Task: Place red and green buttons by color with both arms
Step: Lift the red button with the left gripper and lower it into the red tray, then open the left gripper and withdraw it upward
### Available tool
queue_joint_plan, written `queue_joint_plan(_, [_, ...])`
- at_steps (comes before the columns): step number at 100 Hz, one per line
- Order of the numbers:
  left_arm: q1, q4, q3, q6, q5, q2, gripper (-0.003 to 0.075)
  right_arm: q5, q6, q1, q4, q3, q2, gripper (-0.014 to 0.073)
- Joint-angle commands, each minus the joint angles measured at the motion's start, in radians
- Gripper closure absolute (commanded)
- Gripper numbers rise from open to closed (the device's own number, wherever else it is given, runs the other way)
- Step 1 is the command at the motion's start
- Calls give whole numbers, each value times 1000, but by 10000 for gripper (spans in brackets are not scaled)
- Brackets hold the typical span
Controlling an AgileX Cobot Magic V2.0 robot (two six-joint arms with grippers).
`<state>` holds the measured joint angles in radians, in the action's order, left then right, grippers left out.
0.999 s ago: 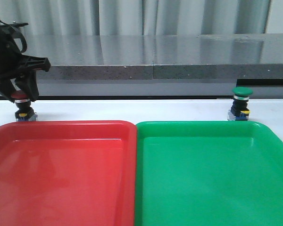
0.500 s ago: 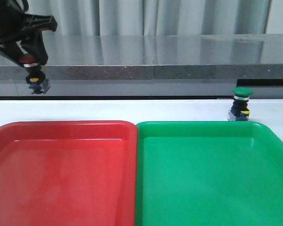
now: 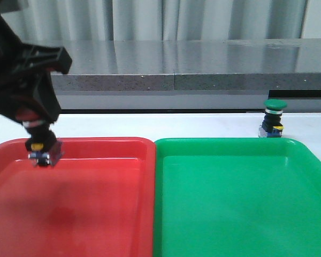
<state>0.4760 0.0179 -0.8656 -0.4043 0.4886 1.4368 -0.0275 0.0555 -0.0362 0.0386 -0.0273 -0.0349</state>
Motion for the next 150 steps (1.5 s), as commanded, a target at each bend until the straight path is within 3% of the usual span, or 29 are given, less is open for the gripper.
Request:
queue_joint_plan(1, [43, 22, 47, -94, -80, -42, 513, -73, -8, -7, 0, 18, -7, 657])
queue_joint_plan(19, [83, 22, 147, -167, -162, -40, 513, -73, -8, -7, 0, 18, -7, 657])
queue_joint_plan(48, [83, 25, 192, -173, -170, -39, 506, -73, -8, -7, 0, 18, -7, 657])
queue_joint_plan(55, [83, 25, 192, -173, -172, -39, 465, -73, -8, -7, 0, 18, -7, 657])
queue_joint_plan(68, [83, 25, 192, -173, -204, -41, 252, -73, -8, -7, 0, 18, -7, 657])
queue_joint_plan(77, [83, 25, 192, -173, -235, -41, 159, -73, -8, -7, 0, 18, -7, 657])
queue_joint_plan(110, [83, 39, 190, -175, -259, -195, 158, -73, -8, -7, 0, 18, -7, 657])
queue_joint_plan(120, [77, 58, 190, -175, -255, -285, 253, -73, -8, -7, 0, 18, -7, 657])
queue_joint_plan(141, [44, 121, 190, -170, -206, -482, 735, -73, -8, -7, 0, 18, -7, 657])
queue_joint_plan(150, [29, 168, 194, -170, -187, -564, 741, -73, -8, -7, 0, 18, -7, 657])
